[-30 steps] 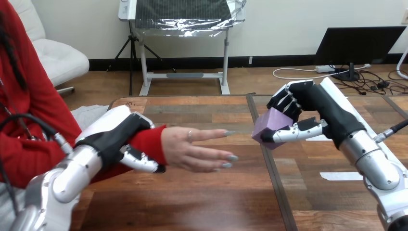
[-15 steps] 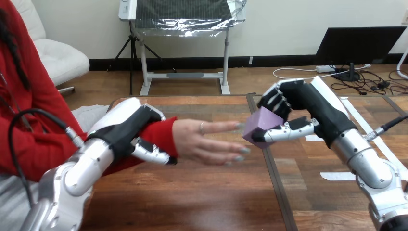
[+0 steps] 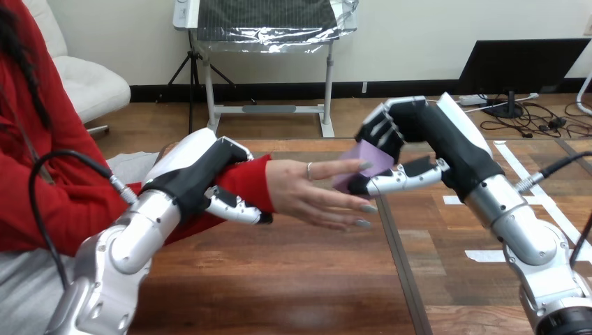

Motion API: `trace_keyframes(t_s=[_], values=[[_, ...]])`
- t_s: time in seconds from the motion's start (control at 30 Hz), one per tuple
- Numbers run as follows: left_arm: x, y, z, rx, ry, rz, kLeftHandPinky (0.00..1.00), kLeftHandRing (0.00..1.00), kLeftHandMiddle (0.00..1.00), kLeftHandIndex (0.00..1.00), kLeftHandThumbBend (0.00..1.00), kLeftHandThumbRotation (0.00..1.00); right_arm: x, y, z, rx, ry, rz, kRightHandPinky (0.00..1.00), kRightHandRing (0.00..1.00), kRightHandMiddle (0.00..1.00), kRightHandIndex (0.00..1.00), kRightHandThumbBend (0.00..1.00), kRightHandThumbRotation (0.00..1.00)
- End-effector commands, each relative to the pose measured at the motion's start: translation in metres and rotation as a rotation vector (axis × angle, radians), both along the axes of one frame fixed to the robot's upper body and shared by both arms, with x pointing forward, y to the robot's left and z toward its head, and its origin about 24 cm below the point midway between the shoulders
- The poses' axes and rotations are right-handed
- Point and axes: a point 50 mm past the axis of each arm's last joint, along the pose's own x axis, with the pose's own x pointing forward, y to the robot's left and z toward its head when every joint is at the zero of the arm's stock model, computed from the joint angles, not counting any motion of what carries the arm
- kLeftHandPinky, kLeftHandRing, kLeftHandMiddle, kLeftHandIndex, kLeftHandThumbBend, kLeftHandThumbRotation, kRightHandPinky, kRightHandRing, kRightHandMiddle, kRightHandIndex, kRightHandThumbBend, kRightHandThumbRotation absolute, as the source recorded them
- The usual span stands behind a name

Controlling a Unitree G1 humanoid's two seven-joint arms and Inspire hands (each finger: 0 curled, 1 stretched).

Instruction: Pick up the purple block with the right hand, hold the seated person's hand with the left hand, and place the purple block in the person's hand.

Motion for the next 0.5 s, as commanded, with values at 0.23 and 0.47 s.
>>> trace_keyframes(t_s=[0.23,0.47], values=[[0.023,-0.034,0.063,-0.111,-0.261,-0.093,0.22,0.29,0.36,0.38,0.7,0.0,0.001,0.023,0.039,0.088,-0.148,0.071,0.27,0.32,0.39,0.43,0.78,0.0],[0.024,-0.037,0.064,-0.121,-0.263,-0.097,0.22,0.28,0.36,0.38,0.7,0.0,-0.001,0.029,0.042,0.097,-0.149,0.098,0.27,0.32,0.39,0.43,0.76,0.0]])
